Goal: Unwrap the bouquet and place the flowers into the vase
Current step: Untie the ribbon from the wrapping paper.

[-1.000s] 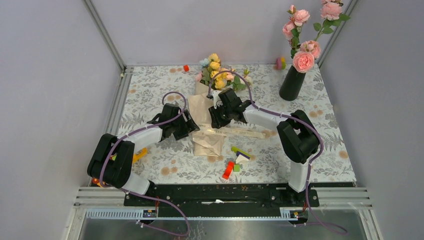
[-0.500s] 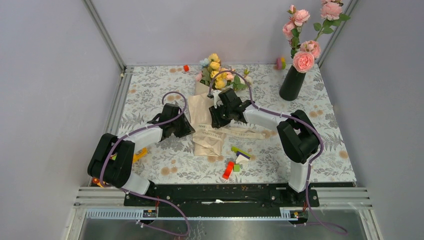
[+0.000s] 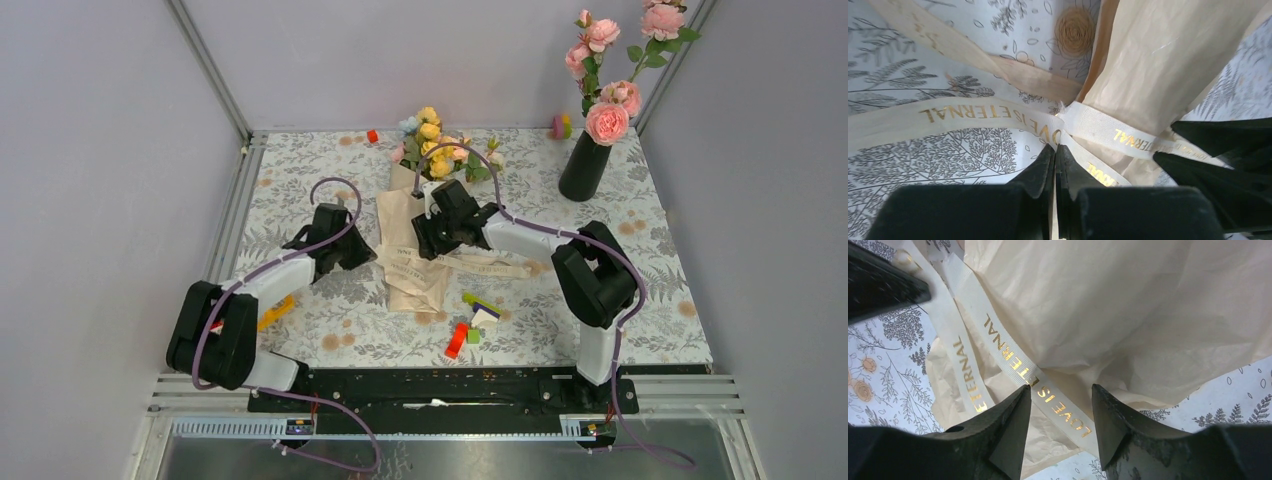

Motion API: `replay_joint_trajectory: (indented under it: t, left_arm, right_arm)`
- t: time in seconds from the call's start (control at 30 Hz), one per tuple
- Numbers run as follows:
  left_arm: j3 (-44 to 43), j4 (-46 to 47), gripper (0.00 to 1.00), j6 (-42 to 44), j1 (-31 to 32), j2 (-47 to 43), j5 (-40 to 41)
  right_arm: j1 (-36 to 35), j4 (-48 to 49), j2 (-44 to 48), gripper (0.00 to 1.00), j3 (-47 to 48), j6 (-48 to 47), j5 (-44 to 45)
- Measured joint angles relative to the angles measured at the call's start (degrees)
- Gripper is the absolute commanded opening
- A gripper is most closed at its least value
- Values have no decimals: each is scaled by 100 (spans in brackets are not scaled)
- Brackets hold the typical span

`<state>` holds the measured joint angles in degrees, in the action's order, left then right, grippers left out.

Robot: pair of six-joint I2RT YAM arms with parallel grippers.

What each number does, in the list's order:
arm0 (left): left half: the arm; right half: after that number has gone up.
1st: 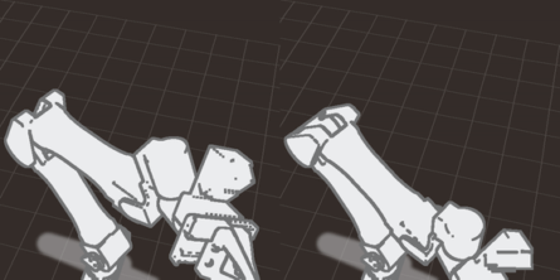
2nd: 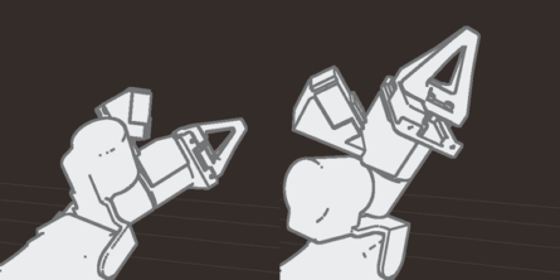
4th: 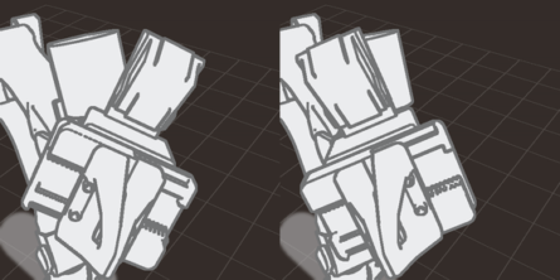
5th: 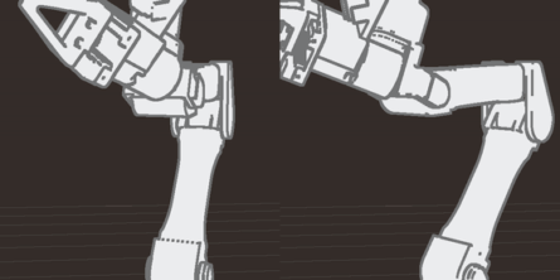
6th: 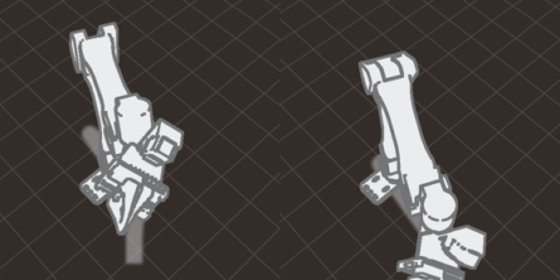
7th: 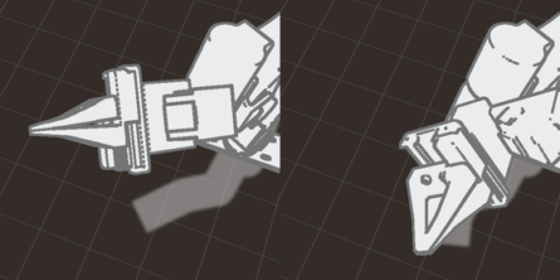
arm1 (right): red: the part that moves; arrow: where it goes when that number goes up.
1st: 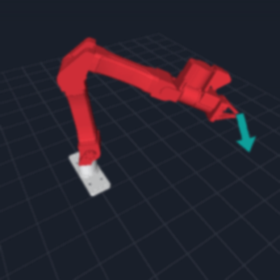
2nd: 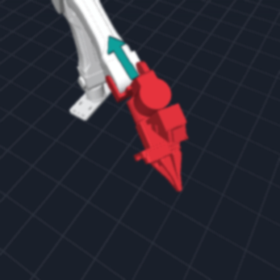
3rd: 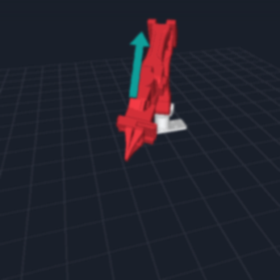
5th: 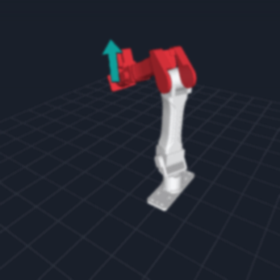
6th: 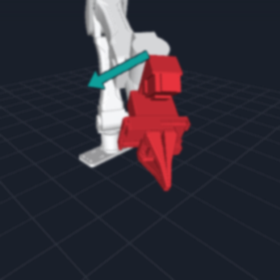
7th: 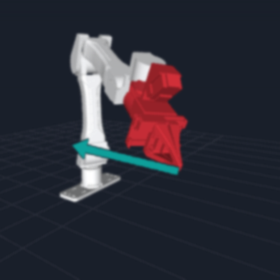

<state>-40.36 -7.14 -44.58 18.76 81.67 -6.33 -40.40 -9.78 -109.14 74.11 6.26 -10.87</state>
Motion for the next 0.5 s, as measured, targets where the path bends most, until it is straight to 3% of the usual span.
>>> replay_joint_trajectory:
  t: [0.33,0.4,0.5]
  left_arm:
    - [0,-433,0,260,-804,-935,26]
    - [0,-551,0,317,-986,-1088,26]
    - [0,-750,0,417,-1266,-1316,26]
  right_arm:
    - [-387,-7,-109,54,0,-201,634]
    - [-448,-7,-127,49,0,-229,798]
    - [-518,-9,-144,32,0,-273,1075]
